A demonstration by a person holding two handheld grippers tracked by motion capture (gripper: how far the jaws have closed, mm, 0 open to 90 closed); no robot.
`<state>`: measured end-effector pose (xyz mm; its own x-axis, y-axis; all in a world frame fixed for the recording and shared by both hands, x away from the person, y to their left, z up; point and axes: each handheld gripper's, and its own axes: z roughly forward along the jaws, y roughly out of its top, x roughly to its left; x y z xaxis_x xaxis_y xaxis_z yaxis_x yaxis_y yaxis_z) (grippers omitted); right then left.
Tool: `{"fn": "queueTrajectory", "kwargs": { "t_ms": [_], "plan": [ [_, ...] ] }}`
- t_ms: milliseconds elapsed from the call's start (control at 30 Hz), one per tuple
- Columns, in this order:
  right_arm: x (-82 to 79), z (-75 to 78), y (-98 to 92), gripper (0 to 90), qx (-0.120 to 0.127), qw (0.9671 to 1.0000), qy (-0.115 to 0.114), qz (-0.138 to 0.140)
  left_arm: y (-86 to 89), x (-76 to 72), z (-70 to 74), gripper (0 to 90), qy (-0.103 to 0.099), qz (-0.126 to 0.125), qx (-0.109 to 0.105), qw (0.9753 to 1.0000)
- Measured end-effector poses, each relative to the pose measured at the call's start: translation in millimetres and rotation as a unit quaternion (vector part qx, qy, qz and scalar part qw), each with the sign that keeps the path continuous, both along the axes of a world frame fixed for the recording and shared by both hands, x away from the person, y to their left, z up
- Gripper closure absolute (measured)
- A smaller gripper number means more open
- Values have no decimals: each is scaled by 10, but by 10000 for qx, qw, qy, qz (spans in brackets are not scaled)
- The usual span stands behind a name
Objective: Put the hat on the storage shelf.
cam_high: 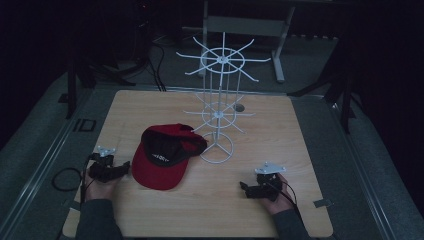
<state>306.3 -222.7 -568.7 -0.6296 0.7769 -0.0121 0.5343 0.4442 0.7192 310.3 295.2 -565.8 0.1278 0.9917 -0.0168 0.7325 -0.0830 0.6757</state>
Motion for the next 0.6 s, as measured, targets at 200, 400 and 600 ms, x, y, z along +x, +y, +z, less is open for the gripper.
{"fn": "queueTrajectory", "kwargs": {
  "t_ms": [200,400,600],
  "plan": [
    [0,0,0,129,-1,10000,-2,-1,4,-14,28,471,61,-205,-83,9997],
    [-1,0,0,129,1,10000,3,-4,64,-40,72,513,90,-299,-564,9979],
    [0,0,0,129,-1,10000,-1,-1,80,-133,223,522,-423,-464,-882,9941]
  ]
}}
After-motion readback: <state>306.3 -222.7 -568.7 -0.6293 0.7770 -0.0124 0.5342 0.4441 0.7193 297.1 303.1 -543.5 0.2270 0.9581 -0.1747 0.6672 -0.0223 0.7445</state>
